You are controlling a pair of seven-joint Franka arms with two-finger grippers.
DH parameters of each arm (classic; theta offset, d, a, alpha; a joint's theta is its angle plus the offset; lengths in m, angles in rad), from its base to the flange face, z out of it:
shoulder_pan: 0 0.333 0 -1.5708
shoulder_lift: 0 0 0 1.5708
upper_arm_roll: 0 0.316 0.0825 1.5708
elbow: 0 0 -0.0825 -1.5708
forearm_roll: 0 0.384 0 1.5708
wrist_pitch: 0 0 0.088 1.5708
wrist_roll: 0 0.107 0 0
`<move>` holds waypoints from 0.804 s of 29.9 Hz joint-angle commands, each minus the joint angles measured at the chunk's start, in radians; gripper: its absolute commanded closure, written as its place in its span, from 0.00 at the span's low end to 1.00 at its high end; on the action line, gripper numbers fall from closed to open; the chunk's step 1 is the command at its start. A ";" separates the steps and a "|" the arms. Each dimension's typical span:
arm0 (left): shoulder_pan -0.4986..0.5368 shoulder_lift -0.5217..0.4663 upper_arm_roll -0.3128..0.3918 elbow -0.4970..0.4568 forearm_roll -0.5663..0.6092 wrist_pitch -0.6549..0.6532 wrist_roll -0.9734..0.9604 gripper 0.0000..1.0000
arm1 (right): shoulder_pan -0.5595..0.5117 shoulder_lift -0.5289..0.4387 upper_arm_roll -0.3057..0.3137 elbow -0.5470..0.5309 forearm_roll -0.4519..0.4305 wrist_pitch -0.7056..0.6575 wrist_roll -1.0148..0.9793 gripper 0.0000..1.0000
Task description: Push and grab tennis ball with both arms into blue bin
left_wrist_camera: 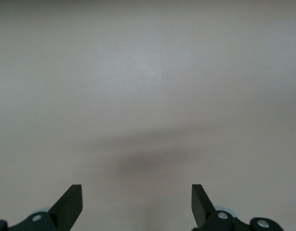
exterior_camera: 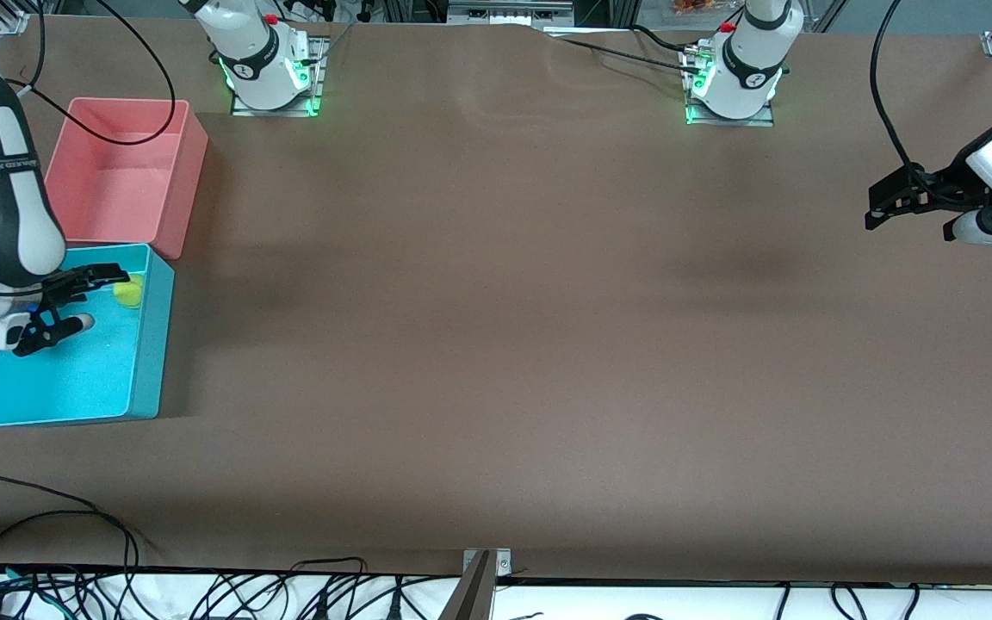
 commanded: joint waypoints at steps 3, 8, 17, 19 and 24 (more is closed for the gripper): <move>-0.007 0.014 0.001 0.033 0.012 -0.023 -0.007 0.00 | 0.009 -0.010 0.057 0.229 0.034 -0.257 -0.003 0.00; -0.007 0.014 -0.001 0.033 0.012 -0.024 -0.007 0.00 | 0.068 -0.015 0.054 0.357 0.029 -0.409 0.008 0.00; -0.007 0.014 -0.001 0.033 0.012 -0.024 -0.007 0.00 | 0.205 -0.018 0.055 0.482 0.028 -0.540 0.205 0.00; -0.007 0.014 -0.001 0.033 0.010 -0.024 -0.007 0.00 | 0.231 -0.032 0.055 0.487 0.026 -0.538 0.222 0.00; -0.007 0.014 -0.001 0.033 0.012 -0.024 -0.007 0.00 | 0.283 -0.047 0.057 0.488 0.014 -0.534 0.293 0.00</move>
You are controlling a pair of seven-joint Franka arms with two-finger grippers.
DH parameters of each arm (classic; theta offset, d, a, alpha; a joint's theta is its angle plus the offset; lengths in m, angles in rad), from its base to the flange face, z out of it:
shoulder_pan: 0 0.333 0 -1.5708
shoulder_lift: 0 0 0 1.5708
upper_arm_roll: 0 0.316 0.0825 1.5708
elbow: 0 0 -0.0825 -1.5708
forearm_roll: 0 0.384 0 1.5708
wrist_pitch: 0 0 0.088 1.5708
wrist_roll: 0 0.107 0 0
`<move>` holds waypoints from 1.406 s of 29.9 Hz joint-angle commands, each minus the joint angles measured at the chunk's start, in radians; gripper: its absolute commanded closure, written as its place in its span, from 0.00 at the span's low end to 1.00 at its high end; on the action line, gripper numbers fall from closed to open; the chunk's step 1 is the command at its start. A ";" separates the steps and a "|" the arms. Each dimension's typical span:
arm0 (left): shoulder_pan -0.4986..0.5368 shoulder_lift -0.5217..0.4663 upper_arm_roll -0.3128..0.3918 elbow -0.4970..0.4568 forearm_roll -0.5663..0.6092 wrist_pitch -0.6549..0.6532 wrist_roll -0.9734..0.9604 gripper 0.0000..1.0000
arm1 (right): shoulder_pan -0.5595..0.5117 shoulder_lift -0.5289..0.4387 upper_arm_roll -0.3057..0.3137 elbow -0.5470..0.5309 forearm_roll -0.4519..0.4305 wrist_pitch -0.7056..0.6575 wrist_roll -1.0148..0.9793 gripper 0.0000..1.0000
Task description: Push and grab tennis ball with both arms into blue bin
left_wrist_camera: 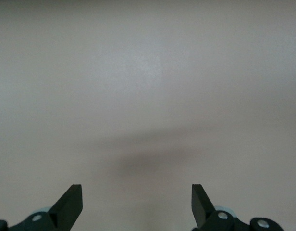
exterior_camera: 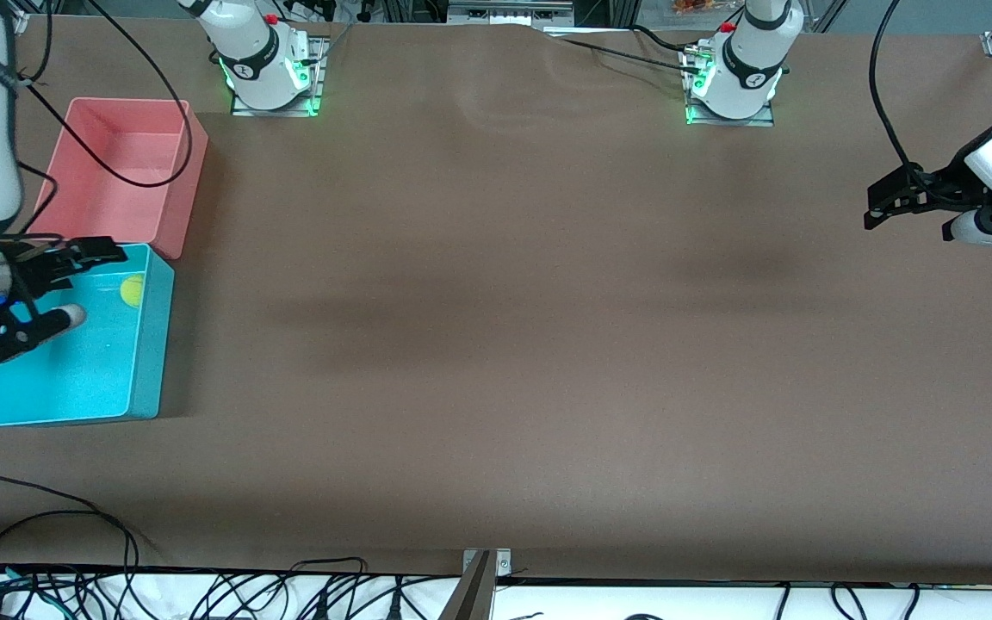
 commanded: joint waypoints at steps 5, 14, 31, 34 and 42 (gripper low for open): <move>-0.007 0.014 0.001 0.033 0.010 -0.024 -0.007 0.00 | 0.073 -0.101 -0.007 -0.073 -0.019 0.060 0.145 0.00; -0.007 0.014 0.001 0.033 0.010 -0.024 -0.007 0.00 | 0.077 -0.386 -0.035 -0.493 -0.005 0.401 0.320 0.00; -0.010 0.012 -0.005 0.035 0.010 -0.025 -0.007 0.00 | 0.169 -0.469 -0.205 -0.475 0.058 0.319 0.366 0.00; -0.010 0.012 -0.005 0.035 0.012 -0.025 -0.007 0.00 | 0.159 -0.469 -0.197 -0.475 0.059 0.317 0.366 0.00; -0.008 0.011 -0.003 0.035 0.010 -0.025 -0.007 0.00 | 0.100 -0.472 -0.162 -0.483 0.056 0.322 0.360 0.00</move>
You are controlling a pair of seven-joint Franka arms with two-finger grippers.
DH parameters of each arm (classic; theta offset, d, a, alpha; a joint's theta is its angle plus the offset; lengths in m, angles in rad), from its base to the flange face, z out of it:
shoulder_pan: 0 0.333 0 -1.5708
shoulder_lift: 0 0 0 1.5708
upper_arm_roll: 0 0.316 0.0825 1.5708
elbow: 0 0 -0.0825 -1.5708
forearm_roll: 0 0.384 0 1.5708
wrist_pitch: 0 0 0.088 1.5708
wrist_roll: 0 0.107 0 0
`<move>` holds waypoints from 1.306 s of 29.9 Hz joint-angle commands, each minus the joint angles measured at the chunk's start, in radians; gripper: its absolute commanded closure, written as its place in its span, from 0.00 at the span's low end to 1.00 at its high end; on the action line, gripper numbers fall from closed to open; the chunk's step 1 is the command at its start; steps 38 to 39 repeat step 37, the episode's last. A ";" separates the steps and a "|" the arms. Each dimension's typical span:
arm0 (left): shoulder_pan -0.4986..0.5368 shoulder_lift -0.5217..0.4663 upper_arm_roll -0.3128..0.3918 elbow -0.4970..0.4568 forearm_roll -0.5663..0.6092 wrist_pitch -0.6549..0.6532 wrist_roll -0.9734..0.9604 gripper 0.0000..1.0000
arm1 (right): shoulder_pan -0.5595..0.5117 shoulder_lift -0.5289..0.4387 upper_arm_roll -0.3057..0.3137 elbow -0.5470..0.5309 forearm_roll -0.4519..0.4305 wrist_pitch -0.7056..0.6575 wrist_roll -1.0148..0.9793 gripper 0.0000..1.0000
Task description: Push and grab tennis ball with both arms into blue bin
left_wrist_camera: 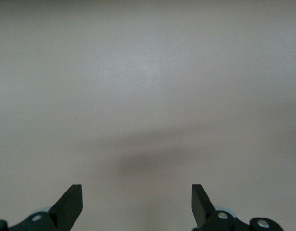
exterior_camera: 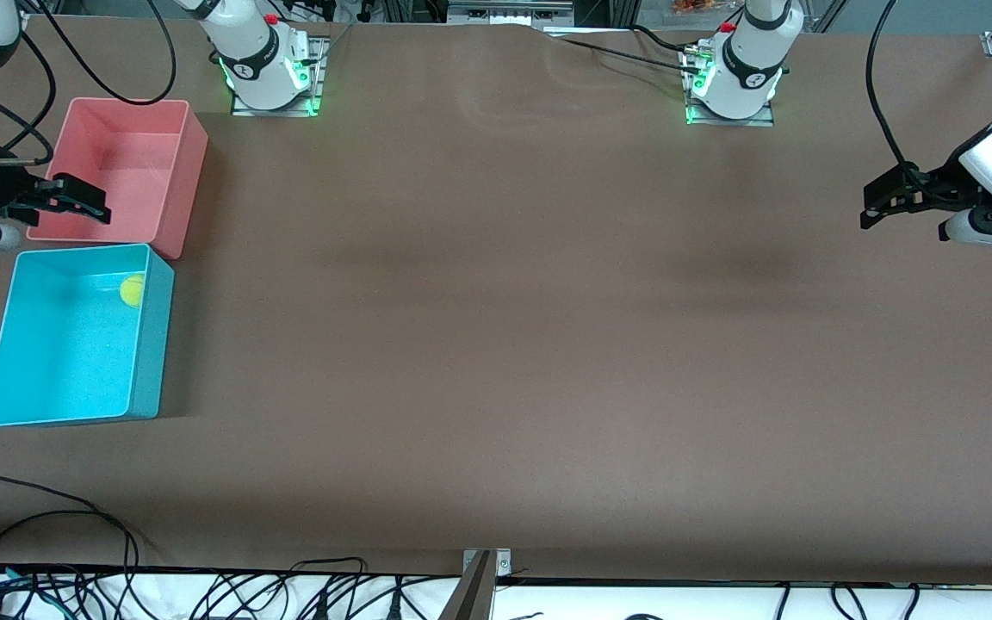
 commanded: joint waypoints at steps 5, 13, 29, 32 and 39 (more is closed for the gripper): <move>-0.007 0.011 0.000 0.033 0.010 -0.025 -0.007 0.00 | -0.065 -0.003 0.082 0.009 0.013 -0.010 -0.002 0.00; -0.007 0.009 -0.001 0.033 0.010 -0.025 -0.007 0.00 | -0.064 0.000 0.085 0.018 0.013 -0.018 -0.003 0.00; -0.017 0.011 0.000 0.035 0.012 -0.025 -0.007 0.00 | -0.061 0.003 0.091 0.023 0.021 -0.018 -0.002 0.00; -0.017 0.011 0.000 0.035 0.014 -0.025 -0.007 0.00 | -0.061 0.003 0.100 0.024 0.021 -0.018 -0.002 0.00; -0.017 0.011 0.000 0.035 0.014 -0.025 -0.007 0.00 | -0.059 0.004 0.104 0.026 0.016 -0.018 0.000 0.00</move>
